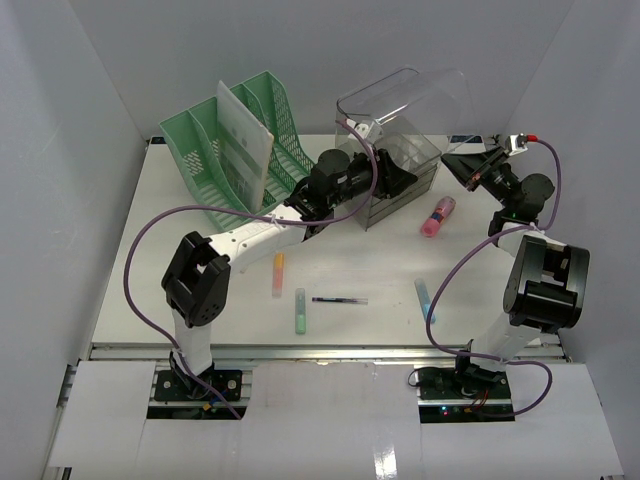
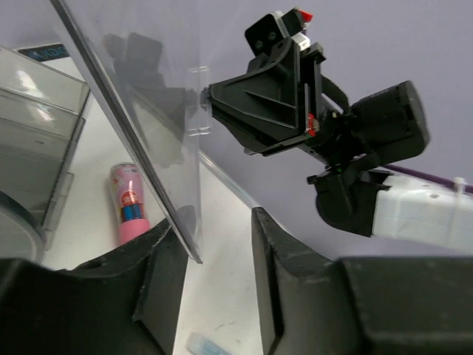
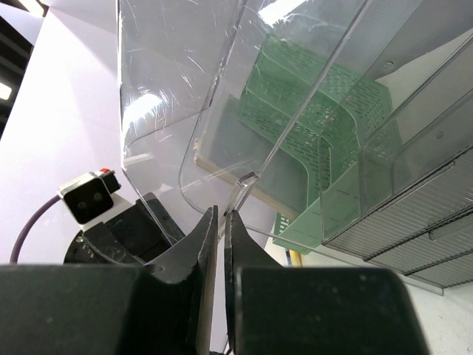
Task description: Organize the desk
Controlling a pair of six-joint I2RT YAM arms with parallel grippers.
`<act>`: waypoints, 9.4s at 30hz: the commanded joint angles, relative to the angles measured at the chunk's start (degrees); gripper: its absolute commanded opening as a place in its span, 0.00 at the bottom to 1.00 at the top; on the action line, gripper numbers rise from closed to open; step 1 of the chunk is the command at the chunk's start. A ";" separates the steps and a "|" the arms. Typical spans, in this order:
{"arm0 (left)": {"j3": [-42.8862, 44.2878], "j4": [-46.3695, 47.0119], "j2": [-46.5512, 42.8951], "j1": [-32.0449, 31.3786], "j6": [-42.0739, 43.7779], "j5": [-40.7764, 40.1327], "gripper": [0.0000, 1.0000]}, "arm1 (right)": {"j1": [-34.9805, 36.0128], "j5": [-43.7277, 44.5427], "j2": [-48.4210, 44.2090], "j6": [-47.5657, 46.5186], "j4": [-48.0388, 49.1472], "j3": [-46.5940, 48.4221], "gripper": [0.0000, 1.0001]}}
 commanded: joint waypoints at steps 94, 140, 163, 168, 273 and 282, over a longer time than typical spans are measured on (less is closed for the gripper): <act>11.03 2.40 -6.59 3.73 -22.60 -1.40 0.00 | 5.74 7.00 -7.31 -44.84 -44.07 2.35 0.08; 6.76 -0.45 -7.03 4.26 -26.20 -4.26 0.00 | 16.39 11.74 -13.27 -48.15 -42.49 -0.29 0.68; 4.05 -1.53 -5.80 4.18 -30.60 -4.37 0.00 | 8.46 15.61 -10.61 -13.29 -5.70 -4.44 0.46; 3.75 -2.46 -5.97 4.18 -30.84 -4.70 0.10 | 8.46 16.38 -8.89 -12.39 -6.90 0.97 0.46; -65.22 -36.43 -72.26 4.88 -15.14 -21.46 0.94 | -1.05 -3.39 10.01 -29.34 -6.96 -13.77 0.09; -64.89 -38.24 -72.33 4.88 -14.29 -21.54 0.96 | -2.16 -8.65 7.21 -35.69 -12.67 -12.00 0.67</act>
